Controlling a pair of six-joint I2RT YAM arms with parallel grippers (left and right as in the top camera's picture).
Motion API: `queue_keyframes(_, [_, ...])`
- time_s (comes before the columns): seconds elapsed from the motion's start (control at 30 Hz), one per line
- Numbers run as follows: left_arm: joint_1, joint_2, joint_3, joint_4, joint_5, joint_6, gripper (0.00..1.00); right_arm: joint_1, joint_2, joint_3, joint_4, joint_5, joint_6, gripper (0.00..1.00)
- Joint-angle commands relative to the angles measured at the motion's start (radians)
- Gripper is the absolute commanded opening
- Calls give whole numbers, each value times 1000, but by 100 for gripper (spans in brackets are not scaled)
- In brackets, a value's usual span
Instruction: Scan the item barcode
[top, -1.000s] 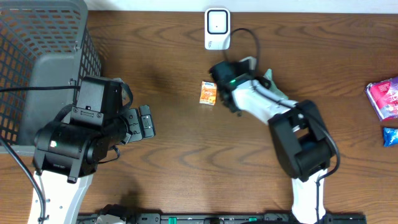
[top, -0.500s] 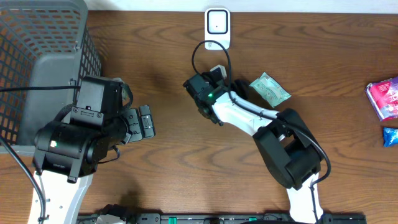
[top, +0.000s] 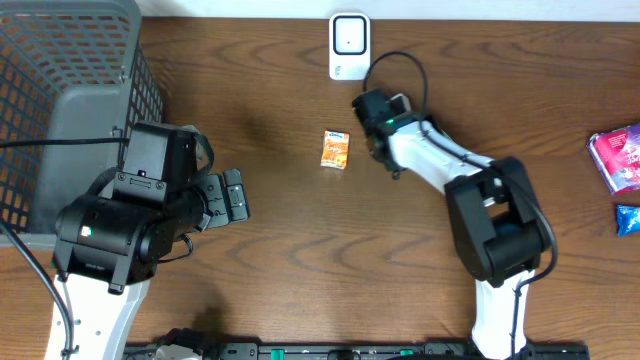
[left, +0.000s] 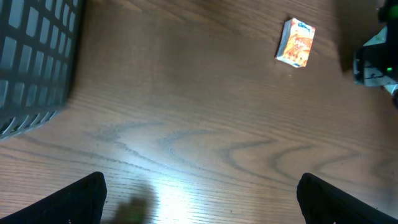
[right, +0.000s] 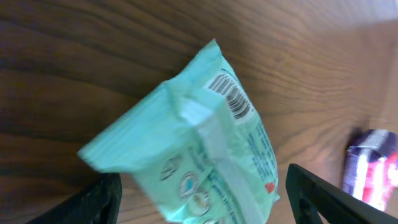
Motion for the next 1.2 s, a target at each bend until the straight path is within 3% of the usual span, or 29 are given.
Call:
queue_keyframes(0.0, [4, 3, 4, -2, -13, -6, 98, -48, -13, -15, -4, -100, -74, 81])
queue_keyframes(0.13, [4, 3, 4, -2, -13, -6, 98, -90, -13, -29, -3, -193, -74, 61])
queue_keyframes(0.27, [4, 3, 4, -2, -13, -6, 98, -120, -13, -61, 21, -308, -68, 19])
queue_keyframes(0.33, [4, 3, 4, -2, -13, -6, 98, -119, -13, -63, 20, -308, -35, 4])
queue_keyframes(0.37, [4, 3, 4, -2, -13, -6, 98, -117, -13, -62, 19, -308, -6, 1])
queue_keyframes(0.47, [4, 3, 4, -2, -13, -6, 98, -117, -15, -45, -5, -340, 63, 1])
queue_keyframes(0.67, [4, 3, 4, -2, -13, -6, 98, -156, -52, 66, -95, -683, 66, 1])
queue_keyframes(0.97, [4, 3, 4, -2, -13, -6, 98, -302, -65, 151, -98, -1493, 65, 1])
queue_keyframes(1.17, [4, 3, 4, -2, -13, -6, 98, -366, -63, 109, -51, -1814, 66, 1])
